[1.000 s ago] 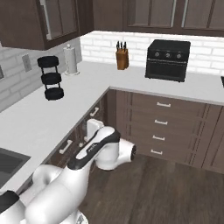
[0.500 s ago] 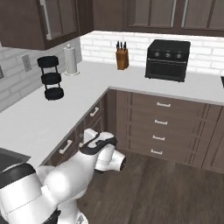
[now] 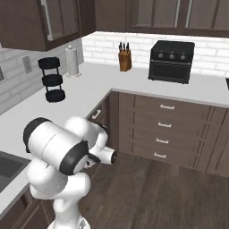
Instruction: Take a straw from the drawer in front and place it inside the glass cup on the dining counter.
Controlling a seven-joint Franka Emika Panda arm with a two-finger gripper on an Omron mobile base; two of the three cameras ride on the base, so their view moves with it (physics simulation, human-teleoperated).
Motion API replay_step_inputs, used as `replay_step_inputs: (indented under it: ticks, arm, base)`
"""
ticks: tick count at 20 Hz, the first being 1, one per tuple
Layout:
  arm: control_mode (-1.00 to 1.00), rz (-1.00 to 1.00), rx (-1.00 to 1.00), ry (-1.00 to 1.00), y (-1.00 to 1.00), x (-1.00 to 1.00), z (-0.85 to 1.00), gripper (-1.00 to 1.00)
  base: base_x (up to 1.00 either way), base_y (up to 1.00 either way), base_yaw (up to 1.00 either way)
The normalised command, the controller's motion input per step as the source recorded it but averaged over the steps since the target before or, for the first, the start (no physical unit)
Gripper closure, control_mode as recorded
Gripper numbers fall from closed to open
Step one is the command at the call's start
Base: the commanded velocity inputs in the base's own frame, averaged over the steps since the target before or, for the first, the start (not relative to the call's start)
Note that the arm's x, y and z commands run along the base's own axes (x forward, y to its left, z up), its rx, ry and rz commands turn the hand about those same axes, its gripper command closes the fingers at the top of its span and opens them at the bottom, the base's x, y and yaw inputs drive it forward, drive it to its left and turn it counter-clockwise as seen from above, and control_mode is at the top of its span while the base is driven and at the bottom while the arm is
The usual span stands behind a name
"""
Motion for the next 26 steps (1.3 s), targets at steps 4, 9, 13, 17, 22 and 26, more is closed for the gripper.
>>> replay_step_inputs:
  ticks: [4, 9, 13, 17, 22, 26]
  arm:
    - [-1.00, 0.06, 0.00, 0.01, 0.29, 0.54, -0.56, -1.00]
    - [-1.00, 0.02, 0.04, 0.00, 0.39, 0.42, -0.46, -1.00]
    - [-1.00, 0.02, 0.03, 0.00, 0.39, 0.26, -0.39, -1.00]
    - [-1.00, 0.02, 0.00, 0.00, 0.25, 0.12, -0.30, -1.00]
    - [-1.00, 0.02, 0.00, 0.00, 0.11, 0.04, -0.29, -1.00]
    - [-1.00, 0.03, 0.00, 0.00, 0.11, 0.17, -0.32, -1.00]
  base:
    - [0.00, 0.00, 0.00]
    - [0.00, 0.00, 0.00]
    - [0.00, 0.00, 0.00]
    - [0.00, 0.00, 0.00]
    - [0.00, 0.00, 0.00]
    - [0.00, 0.00, 0.00]
